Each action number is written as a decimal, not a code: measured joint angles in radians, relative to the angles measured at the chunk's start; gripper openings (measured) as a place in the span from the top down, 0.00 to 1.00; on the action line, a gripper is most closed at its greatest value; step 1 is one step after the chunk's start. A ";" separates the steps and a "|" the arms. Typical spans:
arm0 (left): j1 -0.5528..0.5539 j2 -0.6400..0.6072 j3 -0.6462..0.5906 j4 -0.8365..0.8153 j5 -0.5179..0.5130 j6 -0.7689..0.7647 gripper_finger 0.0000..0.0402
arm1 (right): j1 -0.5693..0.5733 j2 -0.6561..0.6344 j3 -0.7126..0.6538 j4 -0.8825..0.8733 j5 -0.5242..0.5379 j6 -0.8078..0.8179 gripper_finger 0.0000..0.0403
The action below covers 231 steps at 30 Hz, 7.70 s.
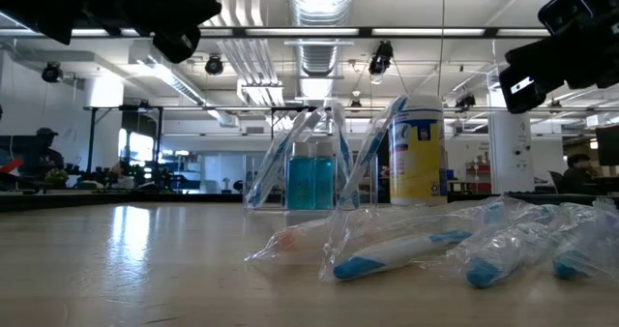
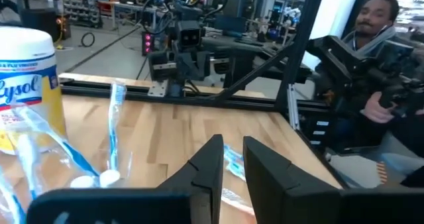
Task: Pick & Place toothbrushing station
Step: Put the blue toothbrush into the transparent organizer
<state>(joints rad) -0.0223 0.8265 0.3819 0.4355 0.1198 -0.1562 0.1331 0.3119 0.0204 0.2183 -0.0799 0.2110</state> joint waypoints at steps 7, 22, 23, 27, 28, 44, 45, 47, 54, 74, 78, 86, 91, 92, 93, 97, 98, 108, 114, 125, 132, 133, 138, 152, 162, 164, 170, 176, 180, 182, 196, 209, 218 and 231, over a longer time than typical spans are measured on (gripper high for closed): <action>0.000 0.000 -0.008 -0.001 -0.010 0.009 0.87 | 0.002 0.039 0.005 -0.003 -0.001 0.094 0.98; 0.001 0.000 -0.010 -0.110 -0.013 -0.083 0.88 | 0.382 0.417 0.252 -0.331 0.243 0.669 0.98; 0.001 0.000 -0.010 -0.127 -0.013 -0.085 0.88 | 0.409 0.452 0.287 -0.383 0.290 0.727 0.98; -0.001 0.000 -0.010 -0.185 -0.013 -0.086 0.89 | 0.492 0.601 0.442 -0.615 0.473 0.931 0.98; -0.002 0.000 -0.010 -0.193 -0.013 -0.086 0.89 | 0.504 0.642 0.475 -0.658 0.492 0.972 0.97; -0.008 0.000 -0.010 -0.207 -0.007 -0.021 0.89 | 0.517 1.188 0.774 -0.777 0.362 0.885 0.55; -0.008 0.000 -0.010 -0.207 -0.007 -0.018 0.89 | 0.517 1.202 0.776 -0.800 0.363 0.888 0.54; -0.008 0.000 -0.010 -0.203 -0.007 -0.008 0.89 | 0.517 1.224 0.776 -0.836 0.369 0.898 0.53; -0.008 0.000 -0.010 -0.201 -0.008 0.001 0.89 | 0.519 1.236 0.757 -0.863 0.446 0.960 0.56; -0.008 0.000 -0.014 -0.208 -0.008 -0.003 0.89 | 0.518 1.252 0.715 -0.810 0.420 0.800 0.65; -0.008 0.000 -0.027 -0.208 -0.008 -0.004 0.89 | 0.518 1.251 0.708 -0.810 0.420 0.787 0.72; -0.008 0.000 -0.043 -0.207 -0.007 -0.028 0.89 | 0.518 1.246 0.712 -0.814 0.420 0.777 0.96; -0.008 0.000 -0.043 -0.201 -0.002 -0.028 0.89 | 0.518 1.246 0.753 -0.883 0.427 0.760 0.98; -0.008 0.000 -0.043 -0.200 -0.002 -0.029 0.89 | 0.518 1.246 0.770 -0.911 0.428 0.755 0.98; -0.008 0.000 -0.043 -0.198 -0.002 -0.032 0.89 | 0.518 1.246 0.790 -0.945 0.429 0.753 0.98; -0.008 0.000 -0.043 -0.168 0.009 -0.064 0.89 | 0.519 1.246 0.899 -1.118 0.470 0.746 0.98; -0.009 0.001 -0.043 -0.154 0.019 -0.066 0.89 | 0.519 1.246 0.934 -1.159 0.487 0.735 0.98; -0.100 0.103 -0.043 0.112 0.132 -0.110 0.72 | 0.517 1.246 1.294 -1.364 0.799 0.538 0.98; -0.125 0.236 0.030 0.196 0.128 -0.121 0.49 | 0.512 1.256 1.438 -1.345 0.941 0.374 0.98; -0.124 0.533 0.296 0.183 0.154 -0.152 0.29 | 0.480 1.255 1.499 -1.218 1.012 0.120 0.98; -0.122 0.693 0.450 0.156 0.237 -0.188 0.29 | 0.482 1.263 1.498 -1.181 1.056 0.094 0.98; -0.121 0.709 0.468 0.148 0.236 -0.188 0.29 | 0.482 1.263 1.499 -1.170 1.057 0.086 0.98; -0.120 0.768 0.536 0.147 0.237 -0.182 0.29 | 0.482 1.263 1.498 -1.144 1.057 0.069 0.98; -0.114 0.812 0.614 0.146 0.085 -0.130 0.29 | 0.481 1.309 1.498 -1.092 1.109 -0.006 0.98; -0.110 0.819 0.614 0.148 0.036 -0.125 0.29 | 0.482 1.310 1.500 -1.071 1.108 -0.016 0.98; -0.109 0.819 0.614 0.139 0.056 -0.125 0.30 | 0.482 1.310 1.500 -1.072 1.107 -0.013 0.98; -0.109 0.819 0.612 0.112 0.069 -0.105 0.34 | 0.482 1.310 1.500 -1.071 1.104 -0.009 0.98; -0.109 0.819 0.614 0.113 0.070 -0.064 0.55 | 0.482 1.310 1.500 -1.067 1.101 -0.009 0.98; -0.109 0.819 0.614 0.111 0.080 -0.044 0.81 | 0.482 1.310 1.500 -1.066 1.092 -0.009 0.98; -0.109 0.819 0.614 0.109 0.095 -0.029 0.93 | 0.482 1.310 1.500 -1.058 1.077 -0.009 0.98; -0.109 0.649 0.545 -0.024 0.128 0.105 0.93 | 0.510 1.265 1.501 -1.058 0.965 0.121 0.91; -0.072 0.130 0.259 -0.179 0.299 0.102 0.93 | 0.576 1.274 1.385 -0.944 0.825 0.122 0.76; -0.066 -0.178 0.121 -0.285 -0.019 0.083 0.93 | 0.576 1.272 1.127 -0.595 0.862 0.047 0.77; 0.018 -0.193 0.018 -0.203 -0.140 0.261 0.94 | 0.530 1.196 0.555 0.552 0.673 -0.215 0.88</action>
<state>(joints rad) -0.0045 0.6332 0.3996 0.2323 -0.0198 0.1047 0.6636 1.5082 0.5751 0.7703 0.5930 -0.0039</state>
